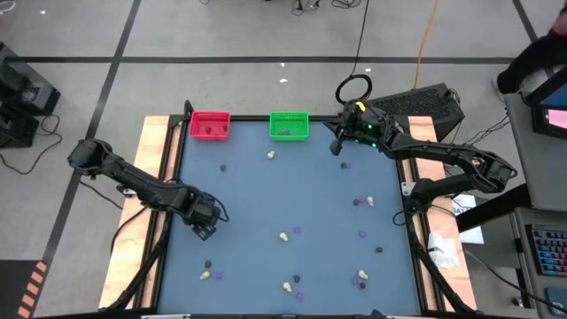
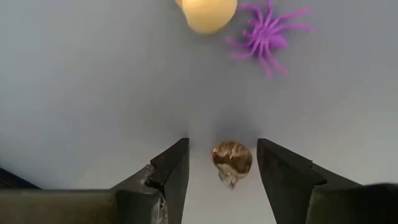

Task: Sort Halloween decoration
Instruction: Put the black skull toy into the red bin

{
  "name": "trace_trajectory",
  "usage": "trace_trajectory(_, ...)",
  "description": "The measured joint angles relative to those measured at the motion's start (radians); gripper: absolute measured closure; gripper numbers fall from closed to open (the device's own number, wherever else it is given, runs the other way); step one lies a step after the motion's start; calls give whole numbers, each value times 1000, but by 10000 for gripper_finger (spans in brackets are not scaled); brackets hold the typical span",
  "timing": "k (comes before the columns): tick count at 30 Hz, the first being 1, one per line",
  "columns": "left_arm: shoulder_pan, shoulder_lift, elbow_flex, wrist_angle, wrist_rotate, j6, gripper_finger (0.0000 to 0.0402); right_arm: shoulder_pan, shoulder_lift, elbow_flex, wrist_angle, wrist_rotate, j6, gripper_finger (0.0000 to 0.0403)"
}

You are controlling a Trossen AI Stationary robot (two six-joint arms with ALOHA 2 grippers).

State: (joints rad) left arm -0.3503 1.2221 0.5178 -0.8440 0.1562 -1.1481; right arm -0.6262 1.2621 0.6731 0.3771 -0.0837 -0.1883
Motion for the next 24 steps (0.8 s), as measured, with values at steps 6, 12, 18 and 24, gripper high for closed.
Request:
trace_trajectory(6, -5, 0, -6, -1, 27, 1, 242, 0, 0, 0, 0, 0, 0, 403)
trace_trajectory(12, -33, 0, -7, 0, 40, 0, 279, 0, 0, 0, 0, 0, 0, 403)
trace_trajectory(18, -39, 0, -7, 26, 50, 1, 311, 0, 0, 0, 0, 0, 0, 403)
trace_trajectory(24, -39, 0, -2, 25, 50, 16, 335, 0, 0, 0, 0, 0, 4, 403)
